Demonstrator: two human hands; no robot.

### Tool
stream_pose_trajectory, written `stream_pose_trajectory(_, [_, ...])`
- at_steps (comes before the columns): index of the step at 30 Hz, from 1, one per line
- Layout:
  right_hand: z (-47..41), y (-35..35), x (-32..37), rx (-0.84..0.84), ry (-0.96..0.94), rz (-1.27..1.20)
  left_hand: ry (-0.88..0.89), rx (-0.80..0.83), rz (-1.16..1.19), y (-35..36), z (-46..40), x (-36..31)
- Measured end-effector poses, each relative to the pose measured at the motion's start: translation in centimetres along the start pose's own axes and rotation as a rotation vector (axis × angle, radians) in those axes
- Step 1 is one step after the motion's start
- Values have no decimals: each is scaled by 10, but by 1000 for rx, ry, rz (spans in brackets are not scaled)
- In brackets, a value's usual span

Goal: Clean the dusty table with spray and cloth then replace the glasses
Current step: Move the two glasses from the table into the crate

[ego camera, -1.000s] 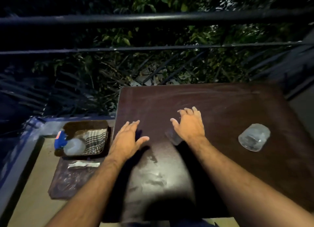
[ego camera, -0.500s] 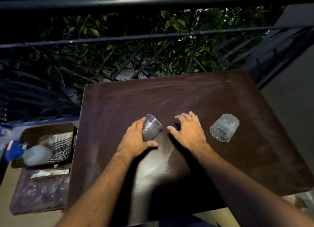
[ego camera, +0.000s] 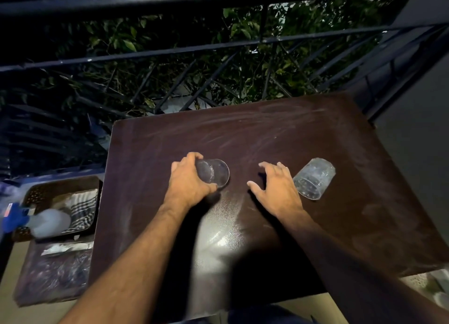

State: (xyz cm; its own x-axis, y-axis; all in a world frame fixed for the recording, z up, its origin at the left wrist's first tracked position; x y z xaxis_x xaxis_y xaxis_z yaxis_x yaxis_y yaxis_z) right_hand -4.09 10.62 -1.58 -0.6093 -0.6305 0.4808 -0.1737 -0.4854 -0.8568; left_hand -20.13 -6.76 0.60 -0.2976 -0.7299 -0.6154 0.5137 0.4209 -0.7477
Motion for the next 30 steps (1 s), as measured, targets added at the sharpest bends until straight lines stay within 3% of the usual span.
stream_pose_trajectory(10, [-9, -1, -3, -10, -4, 15, 54, 101, -167, 26, -9, -19])
stream_pose_trajectory(14, [-11, -10, -9, -101, 17, 149, 66, 117, -177, 34, -9, -23])
stream_pose_trajectory(20, [-23, -31, -19, -224, 118, 291, 0, 145, -10, 39, -12, -17])
stream_pose_trajectory(26, [-37, -55, -41, -153, 377, 457, -15, 145, 89, 45, -9, -9])
stream_pose_trajectory(30, [-45, -55, -71, -36, 710, 193, -13, 135, 97, 48, -9, -9])
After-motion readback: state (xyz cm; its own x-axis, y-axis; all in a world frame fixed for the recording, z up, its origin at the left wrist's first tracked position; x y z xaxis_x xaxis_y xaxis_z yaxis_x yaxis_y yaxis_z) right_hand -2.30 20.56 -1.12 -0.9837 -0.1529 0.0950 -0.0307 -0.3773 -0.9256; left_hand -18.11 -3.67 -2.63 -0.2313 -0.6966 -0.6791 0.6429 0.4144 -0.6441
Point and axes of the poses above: each hand's wrist, its own z-axis away from the middle knuckle, its own y-axis out of the palm, x = y × z, the point moved 5 cm from there along -z, towards the middle knuckle, and after that the axes turned 4 degrees about x, right-handed, at the moved point
